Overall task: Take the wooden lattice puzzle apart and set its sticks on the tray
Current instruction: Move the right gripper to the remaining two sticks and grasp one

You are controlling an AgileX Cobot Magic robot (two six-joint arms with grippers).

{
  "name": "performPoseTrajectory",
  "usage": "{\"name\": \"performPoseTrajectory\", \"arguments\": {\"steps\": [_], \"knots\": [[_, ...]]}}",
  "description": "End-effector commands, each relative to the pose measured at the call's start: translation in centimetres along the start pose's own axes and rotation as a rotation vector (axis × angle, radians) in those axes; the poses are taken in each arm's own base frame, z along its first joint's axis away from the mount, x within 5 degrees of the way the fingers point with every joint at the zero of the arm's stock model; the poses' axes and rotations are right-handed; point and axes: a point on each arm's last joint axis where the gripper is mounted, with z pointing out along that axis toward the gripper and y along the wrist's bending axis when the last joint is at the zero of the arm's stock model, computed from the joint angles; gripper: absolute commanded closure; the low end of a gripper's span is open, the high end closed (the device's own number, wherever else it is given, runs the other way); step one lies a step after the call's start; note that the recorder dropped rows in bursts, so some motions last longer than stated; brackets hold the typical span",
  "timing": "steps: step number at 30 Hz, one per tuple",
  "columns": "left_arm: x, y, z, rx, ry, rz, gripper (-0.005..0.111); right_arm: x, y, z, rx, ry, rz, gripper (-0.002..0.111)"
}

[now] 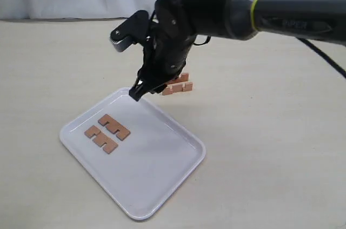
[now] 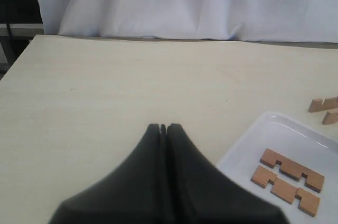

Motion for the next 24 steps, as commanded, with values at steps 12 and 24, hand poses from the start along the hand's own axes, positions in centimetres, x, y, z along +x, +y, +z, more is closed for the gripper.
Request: {"name": "performPoseTrajectory", "arguments": {"steps": [12, 24], "knots": [[0.1, 0.0, 0.0, 0.008, -0.004, -0.002, 0.107, 4.2, -9.4, 4.7, -0.100, 0.018, -0.063, 0.049], [0.0, 0.0, 0.0, 0.008, -0.006, -0.002, 0.107, 5.0, -9.1, 7.2, -0.128, 0.047, -0.254, 0.049]]}}
